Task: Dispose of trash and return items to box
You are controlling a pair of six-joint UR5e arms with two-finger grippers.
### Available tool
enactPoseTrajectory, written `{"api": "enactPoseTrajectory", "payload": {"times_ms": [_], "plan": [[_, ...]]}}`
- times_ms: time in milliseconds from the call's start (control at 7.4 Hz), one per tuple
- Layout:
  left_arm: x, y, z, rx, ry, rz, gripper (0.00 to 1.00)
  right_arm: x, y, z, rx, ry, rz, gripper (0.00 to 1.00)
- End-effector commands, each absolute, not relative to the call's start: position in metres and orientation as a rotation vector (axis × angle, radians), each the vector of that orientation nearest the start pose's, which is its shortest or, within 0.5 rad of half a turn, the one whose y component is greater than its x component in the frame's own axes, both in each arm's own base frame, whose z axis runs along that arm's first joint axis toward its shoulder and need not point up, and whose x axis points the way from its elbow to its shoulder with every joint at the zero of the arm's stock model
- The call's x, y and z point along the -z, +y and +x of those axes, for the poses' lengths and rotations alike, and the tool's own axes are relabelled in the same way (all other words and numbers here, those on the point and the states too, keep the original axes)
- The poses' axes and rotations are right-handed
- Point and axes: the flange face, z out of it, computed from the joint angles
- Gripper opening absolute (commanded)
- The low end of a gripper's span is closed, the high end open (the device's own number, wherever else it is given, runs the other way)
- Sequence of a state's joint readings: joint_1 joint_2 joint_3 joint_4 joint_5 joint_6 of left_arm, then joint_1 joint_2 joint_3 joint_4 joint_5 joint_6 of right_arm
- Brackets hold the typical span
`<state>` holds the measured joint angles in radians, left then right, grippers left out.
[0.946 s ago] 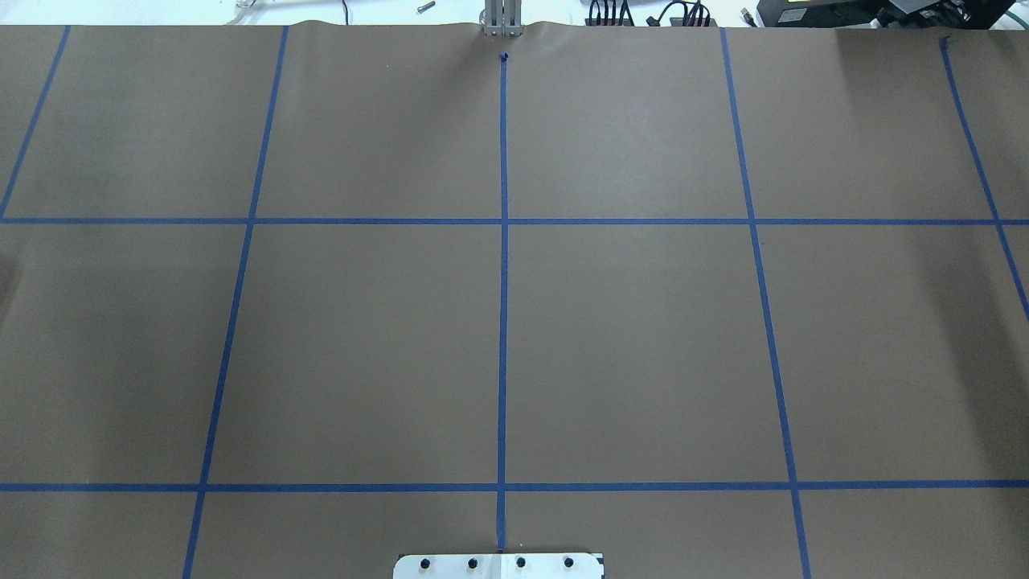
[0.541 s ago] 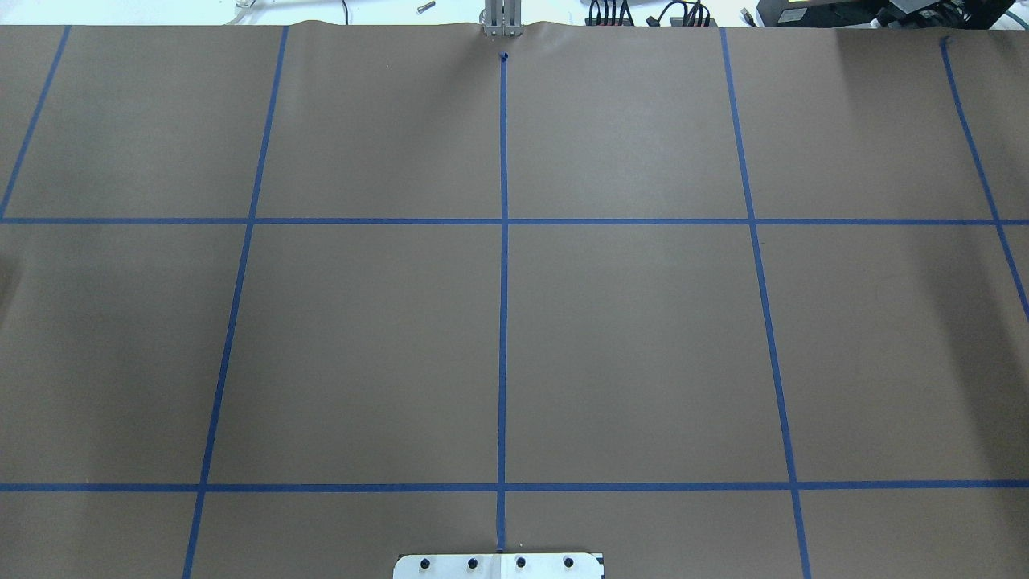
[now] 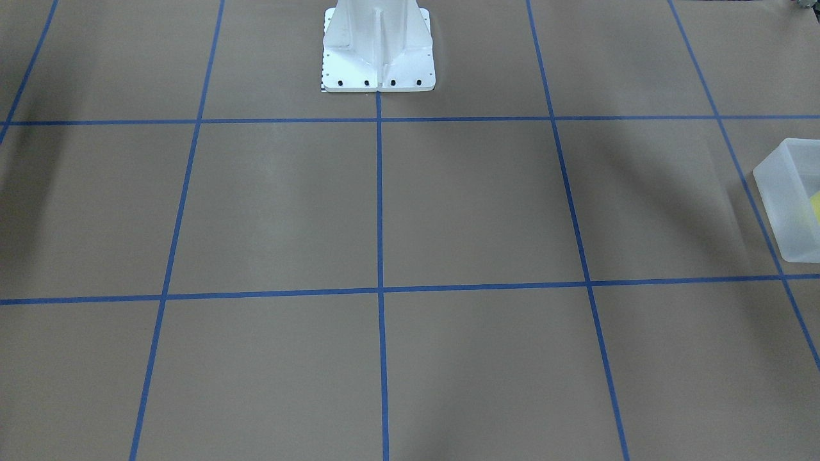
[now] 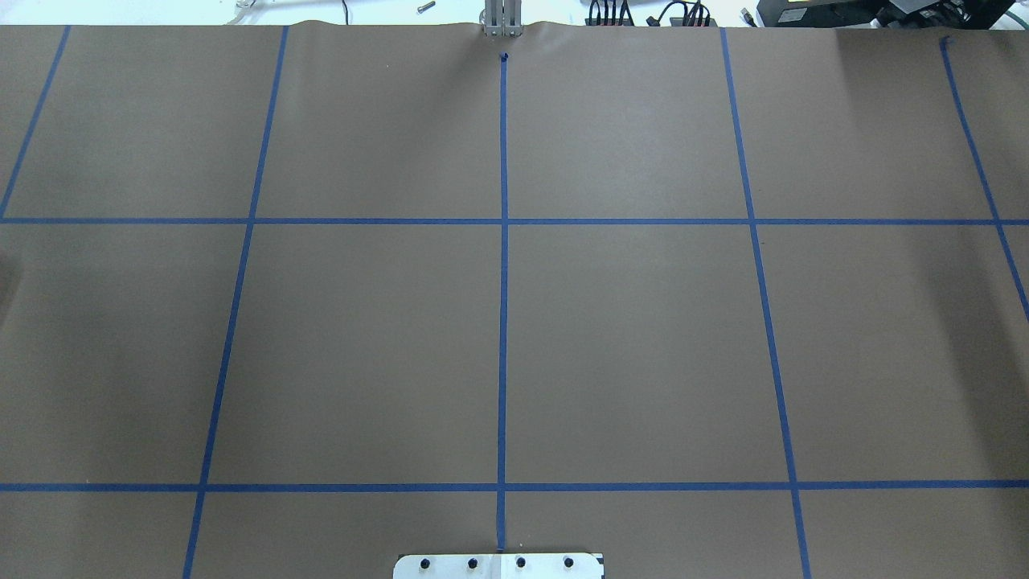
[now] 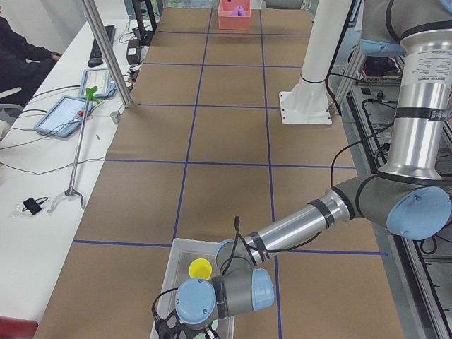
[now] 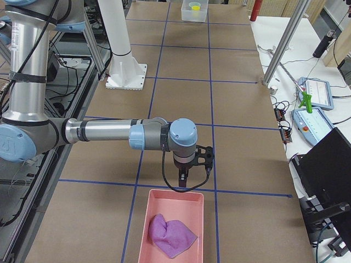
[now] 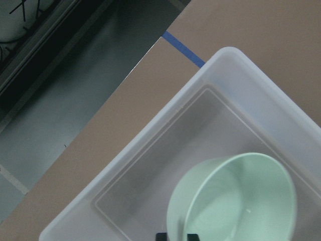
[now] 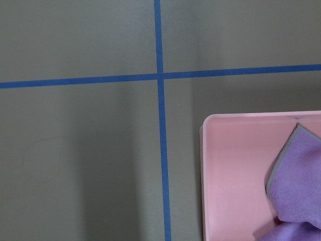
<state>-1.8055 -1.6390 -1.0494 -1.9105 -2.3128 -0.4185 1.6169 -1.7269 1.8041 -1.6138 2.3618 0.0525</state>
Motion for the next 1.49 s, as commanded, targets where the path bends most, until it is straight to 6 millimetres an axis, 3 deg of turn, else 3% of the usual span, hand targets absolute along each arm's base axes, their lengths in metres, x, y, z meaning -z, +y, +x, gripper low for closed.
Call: {"api": "enactPoseTrajectory", "payload": {"times_ms": [0,270,405,541,676,811,946,1216,1351], "plan": [[-0.815,-0.458,-0.177,0.605,0.751,-0.06,0.99,-0.616,-0.424,0.082,-0.079,-0.79,0.035,1.0],[-0.719,-0.493,-0.185,0.484,0.753,0.142,0.99,-0.614,-0.425,0.082,-0.077,-0.79,0.039,1.0],[-0.68,-0.507,-0.183,0.446,0.748,0.207,0.99,-0.615,-0.425,0.082,-0.077,-0.79,0.038,1.0],[-0.641,-0.516,-0.168,0.385,0.749,0.269,0.99,-0.613,-0.426,0.082,-0.076,-0.793,0.041,1.0],[-0.595,-0.53,-0.119,0.263,0.764,0.318,0.99,-0.614,-0.426,0.082,-0.079,-0.792,0.037,1.0],[-0.572,-0.524,-0.082,0.181,0.781,0.333,0.99,-0.614,-0.426,0.082,-0.078,-0.793,0.036,1.0],[-0.555,-0.522,-0.048,0.115,0.797,0.334,0.99,-0.616,-0.425,0.082,-0.082,-0.793,0.03,1.0],[-0.57,-0.509,-0.008,0.055,0.818,0.269,0.99,-0.618,-0.425,0.081,-0.099,-0.797,0.017,1.0],[-0.587,-0.499,-0.008,0.065,0.813,0.238,0.99,-0.619,-0.424,0.082,-0.101,-0.797,0.014,1.0]]}}
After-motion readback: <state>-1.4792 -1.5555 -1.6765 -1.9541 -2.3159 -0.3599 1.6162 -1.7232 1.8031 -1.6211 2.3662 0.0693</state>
